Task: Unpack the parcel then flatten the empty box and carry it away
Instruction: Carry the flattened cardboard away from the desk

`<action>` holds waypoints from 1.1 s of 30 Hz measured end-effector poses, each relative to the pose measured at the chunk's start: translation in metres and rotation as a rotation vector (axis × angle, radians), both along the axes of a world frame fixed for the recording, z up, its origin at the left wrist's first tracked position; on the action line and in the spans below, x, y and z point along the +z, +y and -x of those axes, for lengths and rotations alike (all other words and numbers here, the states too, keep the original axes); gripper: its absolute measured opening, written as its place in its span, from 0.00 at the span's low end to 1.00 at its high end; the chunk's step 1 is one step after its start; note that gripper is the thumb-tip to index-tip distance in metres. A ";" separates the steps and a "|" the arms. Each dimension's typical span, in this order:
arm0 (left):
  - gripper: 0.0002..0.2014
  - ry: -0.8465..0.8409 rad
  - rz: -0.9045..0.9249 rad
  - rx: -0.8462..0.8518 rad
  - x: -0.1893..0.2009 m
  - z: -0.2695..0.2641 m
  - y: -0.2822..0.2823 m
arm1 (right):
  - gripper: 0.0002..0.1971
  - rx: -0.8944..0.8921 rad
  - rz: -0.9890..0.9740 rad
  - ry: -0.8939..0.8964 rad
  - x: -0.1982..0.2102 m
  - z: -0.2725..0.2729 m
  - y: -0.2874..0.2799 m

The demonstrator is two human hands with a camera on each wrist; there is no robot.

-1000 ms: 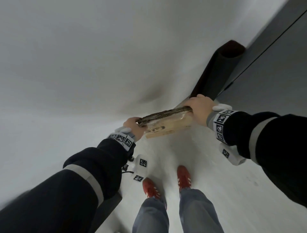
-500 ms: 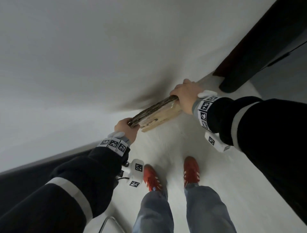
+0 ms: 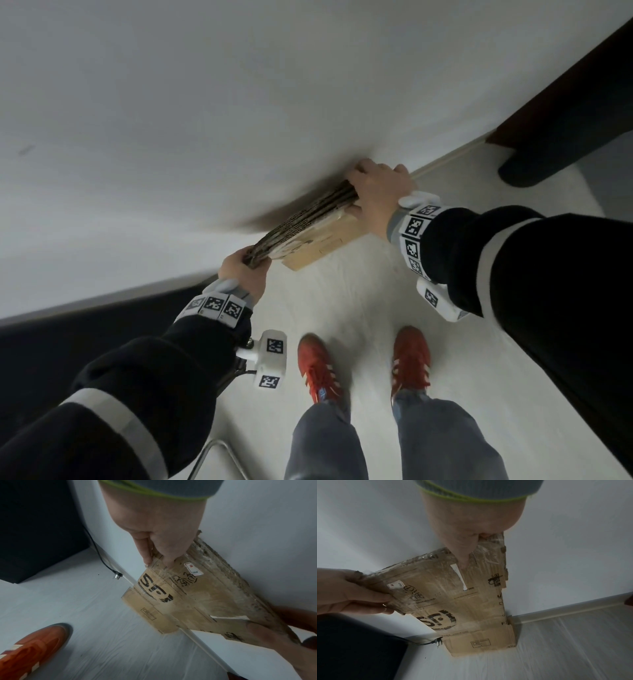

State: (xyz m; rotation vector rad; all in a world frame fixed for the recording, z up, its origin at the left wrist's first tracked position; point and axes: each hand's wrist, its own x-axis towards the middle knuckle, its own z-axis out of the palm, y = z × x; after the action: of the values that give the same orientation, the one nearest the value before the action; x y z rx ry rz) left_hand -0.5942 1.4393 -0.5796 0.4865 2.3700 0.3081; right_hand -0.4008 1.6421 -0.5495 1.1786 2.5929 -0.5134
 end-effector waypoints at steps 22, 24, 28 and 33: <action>0.37 -0.403 0.051 0.353 0.004 -0.010 -0.027 | 0.60 -0.392 0.297 0.164 -0.026 -0.024 -0.027; 0.38 -0.455 0.099 0.371 0.009 -0.013 -0.027 | 0.63 -0.355 0.318 0.125 -0.023 -0.029 -0.030; 0.08 -0.615 0.240 0.320 0.024 -0.022 -0.021 | 0.62 -0.252 0.362 0.041 -0.012 -0.040 -0.043; 0.13 -0.699 0.376 0.185 0.048 -0.039 -0.008 | 0.57 -0.147 0.414 -0.052 0.003 -0.046 -0.060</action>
State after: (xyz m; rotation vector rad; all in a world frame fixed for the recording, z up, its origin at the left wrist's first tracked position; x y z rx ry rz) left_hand -0.5549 1.4313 -0.5318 -0.0308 1.7248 0.0838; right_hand -0.3544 1.5824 -0.5462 1.2161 2.2167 -0.9800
